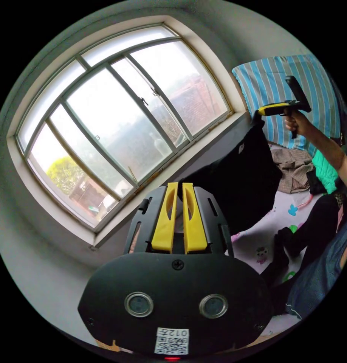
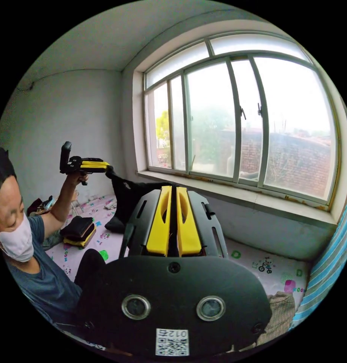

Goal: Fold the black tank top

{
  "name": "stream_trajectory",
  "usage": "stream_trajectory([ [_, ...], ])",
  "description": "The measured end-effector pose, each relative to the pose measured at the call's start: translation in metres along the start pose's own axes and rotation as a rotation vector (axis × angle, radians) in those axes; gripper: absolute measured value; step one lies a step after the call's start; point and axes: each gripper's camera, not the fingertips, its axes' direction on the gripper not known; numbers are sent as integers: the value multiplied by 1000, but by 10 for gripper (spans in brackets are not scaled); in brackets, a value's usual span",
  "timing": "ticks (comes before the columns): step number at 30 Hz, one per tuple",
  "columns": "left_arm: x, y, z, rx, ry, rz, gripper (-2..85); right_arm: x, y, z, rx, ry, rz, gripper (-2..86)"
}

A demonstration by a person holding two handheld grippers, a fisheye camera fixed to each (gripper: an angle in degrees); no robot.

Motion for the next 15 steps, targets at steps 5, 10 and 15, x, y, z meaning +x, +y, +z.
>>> stream_trajectory([
  [5, -25, -38, 57, -31, 48, 9, 2, 38, -16, 33, -50, 55, 47, -3],
  [10, -40, -83, 219, -174, 173, -4, 3, 122, -4, 132, -252, 198, 141, -3],
  [15, -31, -92, 427, -330, 310, -99, 7, 216, 41, 234, -404, 258, 312, 3],
])
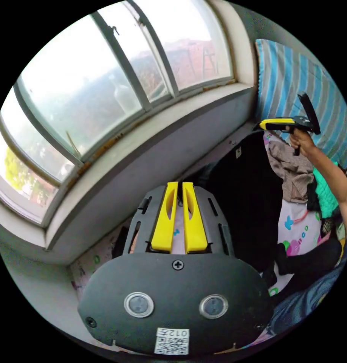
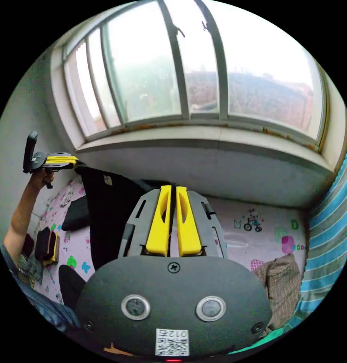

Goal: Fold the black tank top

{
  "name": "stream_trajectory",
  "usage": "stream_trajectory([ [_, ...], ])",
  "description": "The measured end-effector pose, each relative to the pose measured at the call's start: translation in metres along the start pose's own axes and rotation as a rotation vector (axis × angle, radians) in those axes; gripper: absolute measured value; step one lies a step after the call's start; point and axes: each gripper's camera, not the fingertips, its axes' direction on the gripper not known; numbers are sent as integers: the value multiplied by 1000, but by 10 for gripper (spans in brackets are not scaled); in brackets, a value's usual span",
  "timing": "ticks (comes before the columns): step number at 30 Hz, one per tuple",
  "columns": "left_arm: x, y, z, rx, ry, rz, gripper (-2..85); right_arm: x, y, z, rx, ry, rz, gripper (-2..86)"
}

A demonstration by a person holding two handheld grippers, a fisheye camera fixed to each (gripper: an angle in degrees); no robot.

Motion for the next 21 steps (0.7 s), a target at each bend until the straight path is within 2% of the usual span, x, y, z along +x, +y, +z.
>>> stream_trajectory([
  [3, -18, -39, 132, -107, 27, -58, 15, 27, -11, 74, -60, 17, 48, 18],
  [7, -48, -47, 230, -160, 82, -221, 29, 55, -16, 160, -176, 57, 139, 60],
  [10, -78, -26, 280, -173, 143, -332, 36, 73, -3, 195, -259, -1, 150, 63],
  [16, -89, 91, 339, -362, 376, -335, 36, 74, 89, 216, -609, -179, 145, 69],
  [21, -56, 214, 347, -497, 556, -358, 32, 55, 168, 208, -752, -225, 201, 69],
])
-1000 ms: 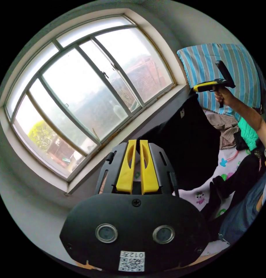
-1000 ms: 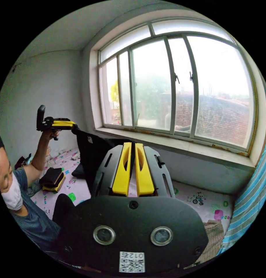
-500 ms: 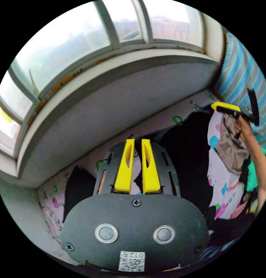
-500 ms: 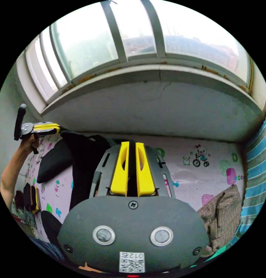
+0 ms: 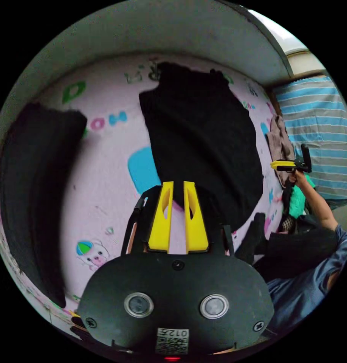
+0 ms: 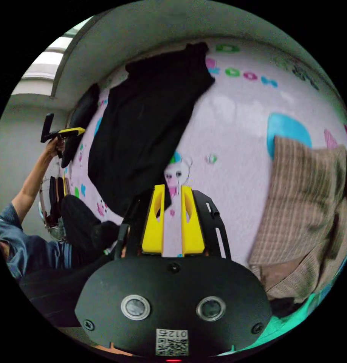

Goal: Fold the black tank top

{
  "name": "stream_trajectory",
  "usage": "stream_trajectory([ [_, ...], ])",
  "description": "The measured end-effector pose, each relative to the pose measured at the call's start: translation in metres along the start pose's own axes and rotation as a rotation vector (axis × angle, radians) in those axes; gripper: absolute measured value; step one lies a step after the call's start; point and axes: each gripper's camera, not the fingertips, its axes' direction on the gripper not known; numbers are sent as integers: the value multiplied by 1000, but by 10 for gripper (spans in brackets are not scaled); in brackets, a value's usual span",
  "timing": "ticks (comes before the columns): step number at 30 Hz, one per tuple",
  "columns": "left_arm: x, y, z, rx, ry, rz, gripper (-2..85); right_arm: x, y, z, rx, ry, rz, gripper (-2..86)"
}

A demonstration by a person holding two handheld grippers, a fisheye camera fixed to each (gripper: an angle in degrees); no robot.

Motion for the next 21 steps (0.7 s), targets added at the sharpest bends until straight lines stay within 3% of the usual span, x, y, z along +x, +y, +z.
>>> stream_trajectory([
  [5, 1, 48, 26, -33, 14, -9, 30, -16, 1, 11, 60, 51, 23, 72],
  [12, 12, 59, 30, 10, 53, -53, 30, -86, -47, 37, 4, 323, -231, 74],
  [21, -3, 39, 4, 73, 33, -141, 29, -99, -85, 41, -40, 368, -145, 7],
])
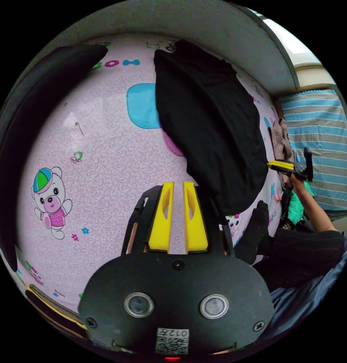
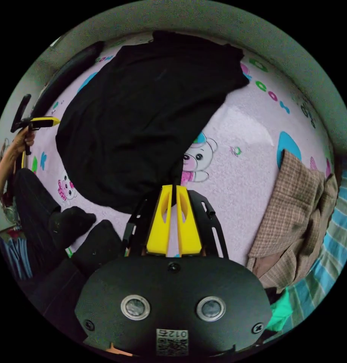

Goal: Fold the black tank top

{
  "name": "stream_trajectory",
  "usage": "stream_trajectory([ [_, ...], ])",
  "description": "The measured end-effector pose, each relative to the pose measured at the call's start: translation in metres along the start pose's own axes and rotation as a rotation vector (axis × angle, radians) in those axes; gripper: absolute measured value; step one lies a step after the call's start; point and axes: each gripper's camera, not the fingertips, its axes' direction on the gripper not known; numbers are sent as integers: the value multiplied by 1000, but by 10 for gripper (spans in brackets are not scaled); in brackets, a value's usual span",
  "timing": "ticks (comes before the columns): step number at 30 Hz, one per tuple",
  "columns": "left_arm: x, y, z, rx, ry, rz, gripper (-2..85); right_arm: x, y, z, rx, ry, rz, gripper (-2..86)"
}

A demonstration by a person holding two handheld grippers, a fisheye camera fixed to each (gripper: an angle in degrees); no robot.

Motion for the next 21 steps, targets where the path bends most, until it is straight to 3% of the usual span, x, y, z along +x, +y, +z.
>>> stream_trajectory([
  [6, -2, -21, -1, -21, -10, -10, 31, 51, 27, -2, 30, -177, 349, 17],
  [12, 10, -37, 5, -35, 2, 22, 37, 57, 16, -2, 43, -59, 448, 45],
  [15, 22, -40, 2, -53, -8, 82, 43, 50, 5, -16, 129, 75, 443, 41],
  [21, 63, -40, 1, -35, -63, 259, 49, 21, -31, -12, 153, 18, 265, 47],
])
